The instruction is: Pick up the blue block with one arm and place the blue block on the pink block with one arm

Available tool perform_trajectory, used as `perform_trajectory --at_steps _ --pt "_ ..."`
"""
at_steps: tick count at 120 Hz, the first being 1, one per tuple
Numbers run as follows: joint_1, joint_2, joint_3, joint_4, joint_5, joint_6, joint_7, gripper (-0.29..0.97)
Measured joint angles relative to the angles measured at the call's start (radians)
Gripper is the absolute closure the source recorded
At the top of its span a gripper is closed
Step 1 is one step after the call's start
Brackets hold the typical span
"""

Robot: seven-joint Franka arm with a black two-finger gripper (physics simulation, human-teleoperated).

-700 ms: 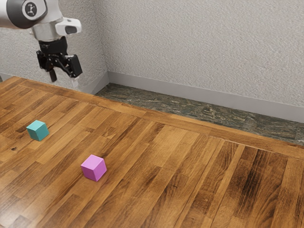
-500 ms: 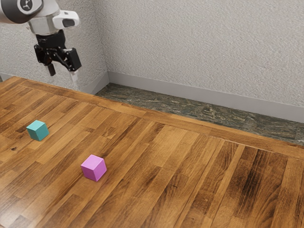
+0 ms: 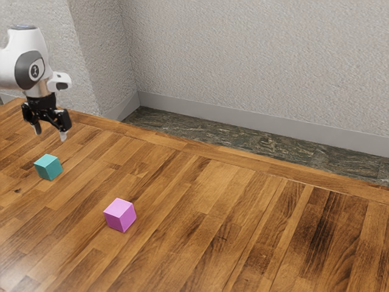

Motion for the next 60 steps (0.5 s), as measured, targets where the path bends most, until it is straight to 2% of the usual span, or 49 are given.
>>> perform_trajectory --at_steps 21,29,38,60 --pt "0.063 0.204 -0.007 0.145 -0.021 0.061 0.062 0.00" --pt "0.133 0.268 -0.061 0.196 -0.025 0.073 0.086 0.00" --pt "0.176 0.310 -0.093 0.224 -0.027 0.082 0.110 0.00" --pt "0.205 0.372 -0.105 0.232 -0.030 0.100 0.158 0.00"
